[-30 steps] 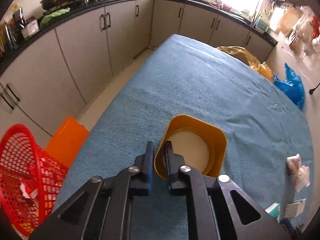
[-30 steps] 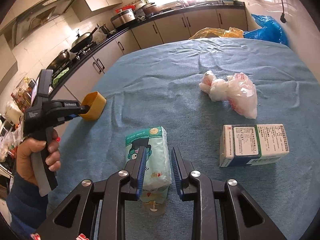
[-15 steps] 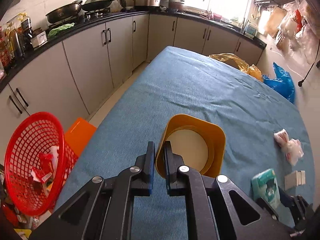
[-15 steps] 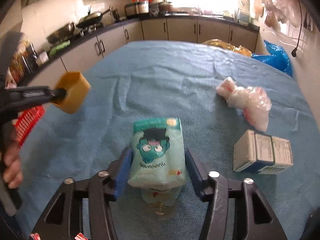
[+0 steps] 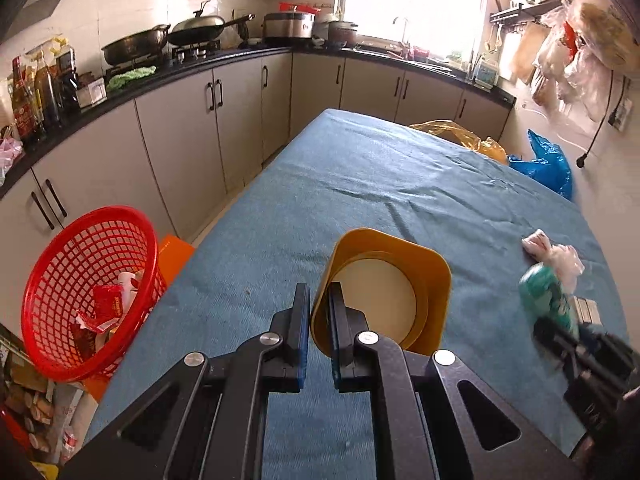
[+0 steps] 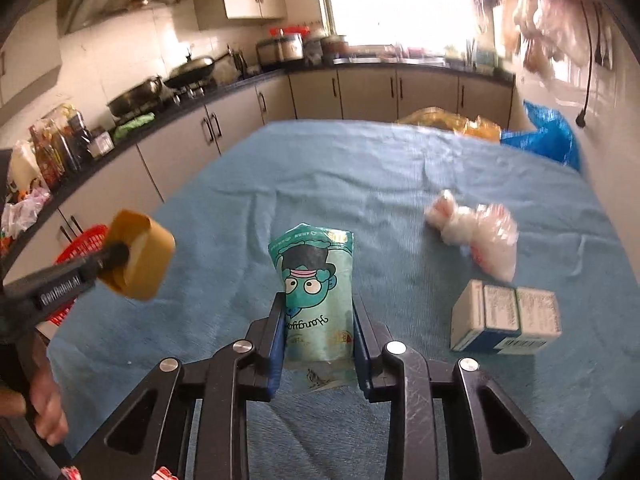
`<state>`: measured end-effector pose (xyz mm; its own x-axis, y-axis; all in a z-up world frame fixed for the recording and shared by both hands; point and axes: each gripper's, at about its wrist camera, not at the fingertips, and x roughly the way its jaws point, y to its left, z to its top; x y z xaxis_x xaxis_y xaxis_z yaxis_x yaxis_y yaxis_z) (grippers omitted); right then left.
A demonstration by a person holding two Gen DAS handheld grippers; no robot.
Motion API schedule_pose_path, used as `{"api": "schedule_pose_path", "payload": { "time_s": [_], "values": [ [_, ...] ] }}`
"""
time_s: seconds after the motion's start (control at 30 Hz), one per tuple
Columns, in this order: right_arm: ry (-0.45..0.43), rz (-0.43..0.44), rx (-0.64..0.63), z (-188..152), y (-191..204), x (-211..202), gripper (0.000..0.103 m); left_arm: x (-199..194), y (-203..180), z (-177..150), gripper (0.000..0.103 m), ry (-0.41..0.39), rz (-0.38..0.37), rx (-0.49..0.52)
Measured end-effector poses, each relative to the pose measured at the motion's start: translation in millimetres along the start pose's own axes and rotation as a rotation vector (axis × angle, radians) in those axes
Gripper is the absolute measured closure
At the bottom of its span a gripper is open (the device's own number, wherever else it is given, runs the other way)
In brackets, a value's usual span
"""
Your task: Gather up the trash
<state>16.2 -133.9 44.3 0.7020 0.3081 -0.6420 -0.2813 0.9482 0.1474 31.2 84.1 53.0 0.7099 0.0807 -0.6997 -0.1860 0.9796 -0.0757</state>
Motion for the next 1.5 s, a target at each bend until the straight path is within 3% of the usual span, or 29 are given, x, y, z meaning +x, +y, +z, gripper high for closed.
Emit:
{"api": "schedule_pose_path", "payload": {
  "time_s": [0.27,0.67,0.97,1.5],
  "values": [
    [-0.071,0.019,-0.012,1,12,-20,0.072,-19,-4,-16,0.095,-0.036,0.012,0.03],
    [-0.095,0.036,0.002,-8,21,-45,0.072,-49,-1,-27,0.095,-0.096,0.027,0.067],
    [-0.081,0.072,0.007,-23,36,-54,0.072,-57,5,-34,0.095,-0.109,0.033,0.076],
    [-0.064,0.086,-0.017,-22,53,-52,0.072,-62,17,-37,0.095,-0.118,0.039,0.062]
  ]
}}
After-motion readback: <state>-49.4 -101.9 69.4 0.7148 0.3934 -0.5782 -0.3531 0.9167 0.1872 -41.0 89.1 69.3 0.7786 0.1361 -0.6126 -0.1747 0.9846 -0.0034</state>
